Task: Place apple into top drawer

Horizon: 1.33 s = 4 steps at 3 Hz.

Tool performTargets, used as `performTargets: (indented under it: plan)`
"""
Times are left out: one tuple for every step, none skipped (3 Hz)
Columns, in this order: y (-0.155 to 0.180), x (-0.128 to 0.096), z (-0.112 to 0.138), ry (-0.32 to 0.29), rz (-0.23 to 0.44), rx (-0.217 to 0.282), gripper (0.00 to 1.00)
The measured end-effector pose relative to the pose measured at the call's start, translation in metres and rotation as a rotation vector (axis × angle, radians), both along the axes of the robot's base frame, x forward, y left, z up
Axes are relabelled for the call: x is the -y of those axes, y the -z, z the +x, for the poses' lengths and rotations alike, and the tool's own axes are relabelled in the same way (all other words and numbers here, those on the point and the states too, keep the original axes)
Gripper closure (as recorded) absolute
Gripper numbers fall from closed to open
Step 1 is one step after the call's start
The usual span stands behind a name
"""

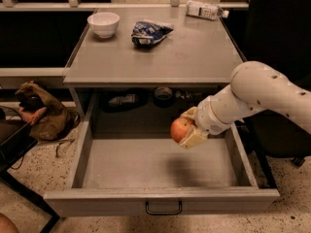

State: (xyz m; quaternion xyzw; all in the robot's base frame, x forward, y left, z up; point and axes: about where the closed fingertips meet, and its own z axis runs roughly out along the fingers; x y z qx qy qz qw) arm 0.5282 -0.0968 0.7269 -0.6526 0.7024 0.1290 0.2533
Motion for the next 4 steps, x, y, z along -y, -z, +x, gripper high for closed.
performTargets:
  plan:
    - [0.02, 0.0, 0.003, -0.013, 0.029, 0.007, 1.0]
    - [0.055, -0.001, 0.007, -0.018, 0.04, 0.014, 1.0]
    - [0.089, -0.006, 0.012, -0.029, 0.031, -0.004, 1.0]
    - [0.113, -0.014, 0.011, -0.05, 0.026, -0.029, 1.0]
